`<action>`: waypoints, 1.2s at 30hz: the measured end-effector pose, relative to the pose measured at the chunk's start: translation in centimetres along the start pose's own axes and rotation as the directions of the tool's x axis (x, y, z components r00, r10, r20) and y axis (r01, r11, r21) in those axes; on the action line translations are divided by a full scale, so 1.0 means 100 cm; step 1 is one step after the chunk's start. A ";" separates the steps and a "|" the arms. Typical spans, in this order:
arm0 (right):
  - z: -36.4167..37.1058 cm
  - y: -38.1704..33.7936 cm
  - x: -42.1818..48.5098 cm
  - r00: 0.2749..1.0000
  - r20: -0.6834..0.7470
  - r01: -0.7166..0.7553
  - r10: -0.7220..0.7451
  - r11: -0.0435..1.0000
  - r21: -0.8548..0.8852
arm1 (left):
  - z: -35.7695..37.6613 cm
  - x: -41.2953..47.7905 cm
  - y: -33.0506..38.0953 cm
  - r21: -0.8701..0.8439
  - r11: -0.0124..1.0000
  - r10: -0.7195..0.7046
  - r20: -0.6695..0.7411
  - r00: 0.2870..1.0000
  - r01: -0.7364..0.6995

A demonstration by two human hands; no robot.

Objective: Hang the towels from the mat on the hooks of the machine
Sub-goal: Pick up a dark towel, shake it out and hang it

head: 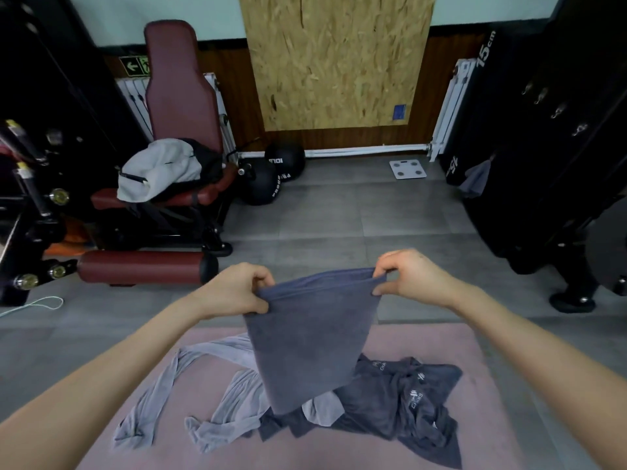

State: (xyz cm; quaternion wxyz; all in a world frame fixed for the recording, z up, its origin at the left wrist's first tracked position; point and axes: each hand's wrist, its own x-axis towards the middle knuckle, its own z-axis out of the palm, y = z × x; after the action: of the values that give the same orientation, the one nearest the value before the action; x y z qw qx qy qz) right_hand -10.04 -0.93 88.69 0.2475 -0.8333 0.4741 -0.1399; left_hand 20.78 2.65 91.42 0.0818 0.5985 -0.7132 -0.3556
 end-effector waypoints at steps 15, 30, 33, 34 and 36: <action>-0.064 -0.047 -0.045 0.959 -0.170 -0.111 0.226 0.853 0.510 | -0.025 -0.015 0.020 -0.152 0.959 0.209 -0.191 0.959 -0.240; -0.011 -0.027 -0.101 0.955 0.089 -0.239 0.282 0.555 0.797 | -0.080 0.010 0.090 -0.688 0.694 0.146 -0.152 0.977 -0.211; 0.022 -0.032 -0.103 0.880 -0.016 -0.199 0.475 0.400 0.895 | -0.073 0.023 0.073 -0.817 0.572 -0.080 0.026 0.996 0.067; 0.023 -0.034 -0.102 0.854 -0.028 -0.198 0.520 0.375 0.906 | -0.072 0.027 0.063 -0.870 0.467 -0.133 0.105 0.986 0.156; 0.019 -0.041 -0.101 0.837 -0.041 -0.213 0.545 0.395 0.894 | -0.067 0.029 0.042 -0.924 0.292 -0.169 0.204 0.964 0.247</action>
State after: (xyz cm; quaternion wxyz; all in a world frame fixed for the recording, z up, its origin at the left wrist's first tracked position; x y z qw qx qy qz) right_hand -11.34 9.99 89.30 0.5719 -0.4253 0.5524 -0.4324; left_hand 20.32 -2.66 97.96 0.3435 0.5135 -0.2915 -0.7303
